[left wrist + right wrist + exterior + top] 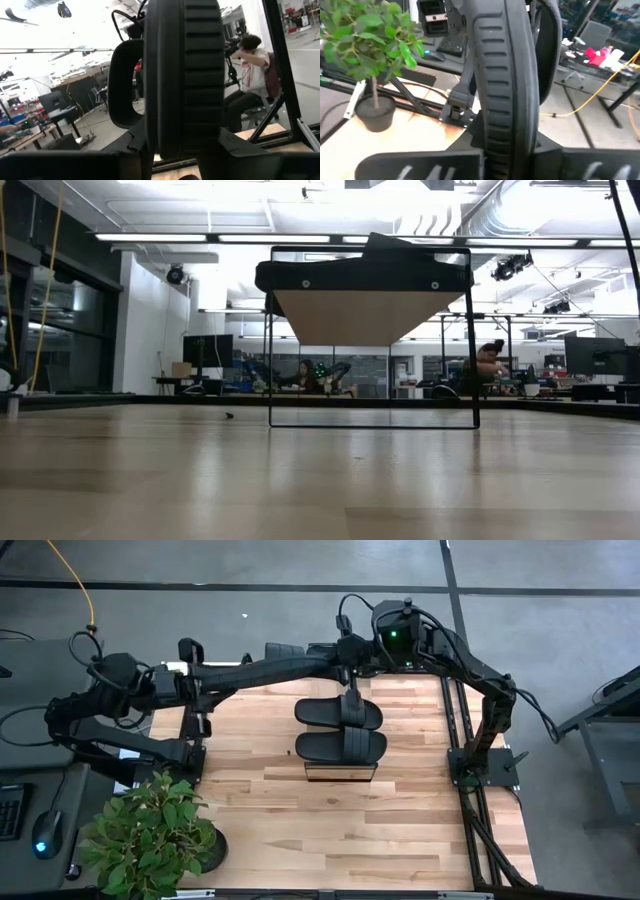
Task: Pick and place slides into the shelf
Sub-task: Put the black slipper on the shelf
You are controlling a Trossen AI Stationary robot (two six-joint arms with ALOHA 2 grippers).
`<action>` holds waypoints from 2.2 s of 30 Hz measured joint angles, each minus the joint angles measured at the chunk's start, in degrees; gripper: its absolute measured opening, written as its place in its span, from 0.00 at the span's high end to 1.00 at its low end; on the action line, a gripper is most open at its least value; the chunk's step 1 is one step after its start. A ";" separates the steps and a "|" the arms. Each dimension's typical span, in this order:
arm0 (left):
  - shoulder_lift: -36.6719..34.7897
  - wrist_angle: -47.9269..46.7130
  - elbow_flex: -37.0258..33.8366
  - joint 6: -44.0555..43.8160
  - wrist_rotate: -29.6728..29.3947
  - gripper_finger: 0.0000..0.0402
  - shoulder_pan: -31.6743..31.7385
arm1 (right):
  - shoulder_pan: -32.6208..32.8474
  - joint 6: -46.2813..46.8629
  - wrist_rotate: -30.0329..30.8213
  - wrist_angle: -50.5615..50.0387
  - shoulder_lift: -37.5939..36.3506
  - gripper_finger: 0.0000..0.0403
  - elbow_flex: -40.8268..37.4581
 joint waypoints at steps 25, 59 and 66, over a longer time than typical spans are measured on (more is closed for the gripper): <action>-9.41 -11.52 0.04 -14.90 -3.67 0.45 -0.08 | 9.95 -19.62 36.09 -11.62 -0.17 0.97 0.11; -9.41 -24.16 0.02 -29.95 -4.12 0.46 -0.07 | 26.06 -39.87 73.24 9.56 -0.72 0.97 -24.22; -9.41 -28.54 0.02 -23.36 -5.11 0.48 -0.07 | 28.82 -40.31 72.35 10.66 -0.96 0.97 -24.22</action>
